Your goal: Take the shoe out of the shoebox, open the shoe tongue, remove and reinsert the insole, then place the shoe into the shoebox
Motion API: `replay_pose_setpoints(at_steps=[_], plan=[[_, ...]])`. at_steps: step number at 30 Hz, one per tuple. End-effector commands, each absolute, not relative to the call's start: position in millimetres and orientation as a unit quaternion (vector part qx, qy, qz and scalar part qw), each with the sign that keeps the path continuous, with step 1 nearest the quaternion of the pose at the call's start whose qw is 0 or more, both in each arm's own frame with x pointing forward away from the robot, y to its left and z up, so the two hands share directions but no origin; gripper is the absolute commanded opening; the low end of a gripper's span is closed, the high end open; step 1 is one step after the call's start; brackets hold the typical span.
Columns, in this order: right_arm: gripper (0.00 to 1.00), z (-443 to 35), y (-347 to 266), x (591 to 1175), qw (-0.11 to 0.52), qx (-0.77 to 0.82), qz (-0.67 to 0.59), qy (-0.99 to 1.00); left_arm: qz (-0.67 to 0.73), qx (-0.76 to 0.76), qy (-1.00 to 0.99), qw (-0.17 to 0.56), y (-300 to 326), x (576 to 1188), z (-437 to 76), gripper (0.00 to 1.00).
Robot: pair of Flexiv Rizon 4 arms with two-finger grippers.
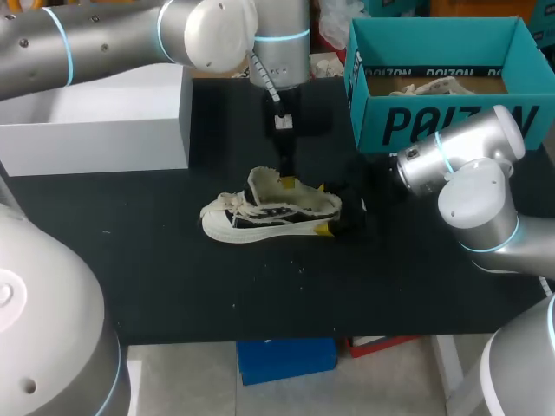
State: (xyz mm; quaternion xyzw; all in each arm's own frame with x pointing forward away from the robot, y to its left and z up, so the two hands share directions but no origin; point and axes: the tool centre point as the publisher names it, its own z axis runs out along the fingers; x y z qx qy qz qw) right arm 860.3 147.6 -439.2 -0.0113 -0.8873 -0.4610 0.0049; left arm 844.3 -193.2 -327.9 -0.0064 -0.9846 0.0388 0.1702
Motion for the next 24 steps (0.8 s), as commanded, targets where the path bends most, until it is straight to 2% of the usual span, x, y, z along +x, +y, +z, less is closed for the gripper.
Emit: replay_pose_setpoints(at_steps=[1,24], plan=[[0.0,-442.2,147.6,861.0,0.005,-0.012,-0.461,-0.887,0.039,0.0,-0.984,0.174,-192.7,847.6,-342.3,0.0],[0.0,-442.2,147.6,861.0,0.005,-0.012,-0.461,-0.887,0.048,0.012,-0.976,0.212,-186.1,836.6,-378.4,0.0]])
